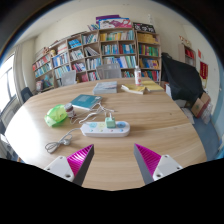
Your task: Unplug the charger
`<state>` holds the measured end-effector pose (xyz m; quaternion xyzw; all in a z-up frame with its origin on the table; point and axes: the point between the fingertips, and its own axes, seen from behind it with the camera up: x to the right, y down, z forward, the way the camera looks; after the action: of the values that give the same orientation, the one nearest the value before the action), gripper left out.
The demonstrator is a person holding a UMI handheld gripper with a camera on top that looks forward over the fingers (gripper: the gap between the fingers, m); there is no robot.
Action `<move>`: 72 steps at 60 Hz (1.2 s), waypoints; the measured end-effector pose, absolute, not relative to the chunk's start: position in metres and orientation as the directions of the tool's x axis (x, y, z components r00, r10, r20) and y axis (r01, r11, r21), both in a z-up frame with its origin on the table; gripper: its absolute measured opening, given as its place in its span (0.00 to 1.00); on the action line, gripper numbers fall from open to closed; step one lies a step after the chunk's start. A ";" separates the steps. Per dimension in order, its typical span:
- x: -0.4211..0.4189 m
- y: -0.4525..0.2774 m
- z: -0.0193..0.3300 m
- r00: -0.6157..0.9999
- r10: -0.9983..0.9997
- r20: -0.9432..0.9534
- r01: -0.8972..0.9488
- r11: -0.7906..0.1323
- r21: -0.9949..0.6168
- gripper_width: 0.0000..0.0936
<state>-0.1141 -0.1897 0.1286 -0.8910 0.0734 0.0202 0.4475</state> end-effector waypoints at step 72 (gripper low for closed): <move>-0.001 -0.007 0.098 0.994 -0.090 0.063 -0.009 -0.638 -0.770 0.26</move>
<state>-0.0007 -0.0072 0.0984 -0.9036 0.0274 -0.0477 0.4248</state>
